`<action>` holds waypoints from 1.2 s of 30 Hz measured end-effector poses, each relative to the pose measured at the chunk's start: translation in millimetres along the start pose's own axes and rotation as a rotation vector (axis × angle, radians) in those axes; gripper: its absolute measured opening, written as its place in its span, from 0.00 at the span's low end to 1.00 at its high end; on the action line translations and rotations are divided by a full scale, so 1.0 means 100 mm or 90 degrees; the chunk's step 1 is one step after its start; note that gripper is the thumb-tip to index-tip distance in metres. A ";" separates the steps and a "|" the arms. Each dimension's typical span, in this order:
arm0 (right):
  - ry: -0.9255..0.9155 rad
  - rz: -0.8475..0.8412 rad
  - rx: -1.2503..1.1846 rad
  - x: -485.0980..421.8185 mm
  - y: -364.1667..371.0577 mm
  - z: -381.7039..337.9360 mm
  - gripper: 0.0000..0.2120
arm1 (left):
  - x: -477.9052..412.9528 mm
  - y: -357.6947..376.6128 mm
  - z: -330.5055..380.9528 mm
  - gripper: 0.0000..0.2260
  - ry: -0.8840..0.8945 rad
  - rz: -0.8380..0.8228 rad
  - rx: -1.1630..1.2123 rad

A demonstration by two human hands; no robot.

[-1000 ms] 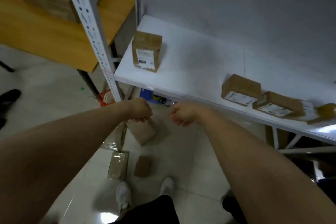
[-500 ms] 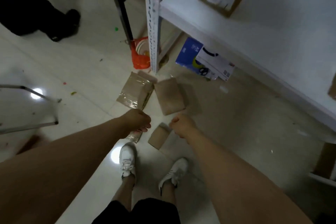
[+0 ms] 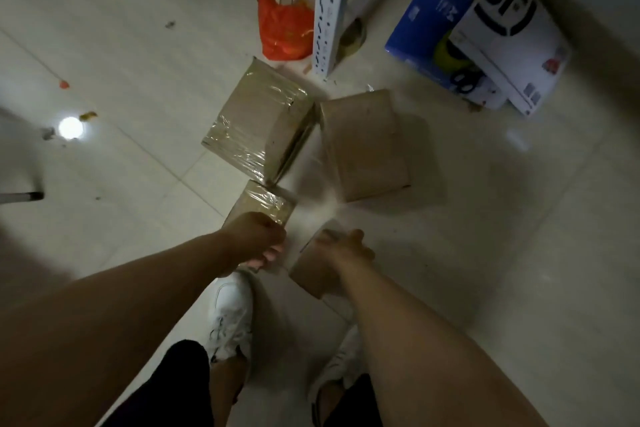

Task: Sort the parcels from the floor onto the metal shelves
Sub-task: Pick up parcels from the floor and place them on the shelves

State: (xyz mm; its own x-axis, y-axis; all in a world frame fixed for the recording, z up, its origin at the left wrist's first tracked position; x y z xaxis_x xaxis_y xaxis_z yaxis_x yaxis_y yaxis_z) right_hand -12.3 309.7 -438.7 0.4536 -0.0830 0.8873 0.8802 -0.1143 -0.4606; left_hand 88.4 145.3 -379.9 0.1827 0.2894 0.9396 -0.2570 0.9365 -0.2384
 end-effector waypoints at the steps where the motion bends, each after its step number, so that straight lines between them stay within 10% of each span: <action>1: 0.010 -0.003 0.002 -0.18 0.11 -0.03 0.20 | -0.18 0.03 -0.03 0.08 -0.001 0.001 -0.009; 6: 0.101 0.008 -0.076 -0.90 0.51 -0.03 0.43 | -0.87 0.18 -0.08 0.07 -0.003 0.003 -0.008; 10: 0.049 0.009 -0.065 -0.93 0.48 -0.09 0.36 | -0.88 0.17 -0.10 0.10 -0.018 0.028 0.004; 17: -0.001 -0.225 -0.619 0.40 -0.37 -0.21 0.12 | 0.53 -0.02 -0.08 0.47 -0.259 -0.116 0.260; 23: -0.011 -0.296 -0.625 1.80 -1.58 -0.13 0.24 | 1.88 -0.42 0.91 0.19 0.010 -0.198 0.361; 27: -0.052 -0.310 -0.564 2.83 -2.35 -0.19 0.33 | 2.93 -0.83 1.64 0.39 0.190 -0.220 0.218; 36: -0.256 -0.249 -0.573 4.85 -3.49 -0.49 0.26 | 4.82 -1.51 2.20 0.31 0.260 -0.398 0.205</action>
State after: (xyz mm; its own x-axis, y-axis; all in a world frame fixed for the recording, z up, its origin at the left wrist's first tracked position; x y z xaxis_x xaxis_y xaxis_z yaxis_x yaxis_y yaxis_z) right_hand -106.8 260.4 151.2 0.3185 0.4331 0.8432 0.6214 -0.7671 0.1593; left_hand 6.4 99.8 163.3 0.6988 -0.1608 0.6970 -0.2422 0.8637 0.4421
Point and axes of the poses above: each hand's wrist, its own x-axis away from the middle knuckle, its own y-axis out of the palm, z = x × y, the point moved 6 cm from there along -x, towards the middle knuckle, and after that the axes turned 8 degrees about z, right-handed, at the moved point
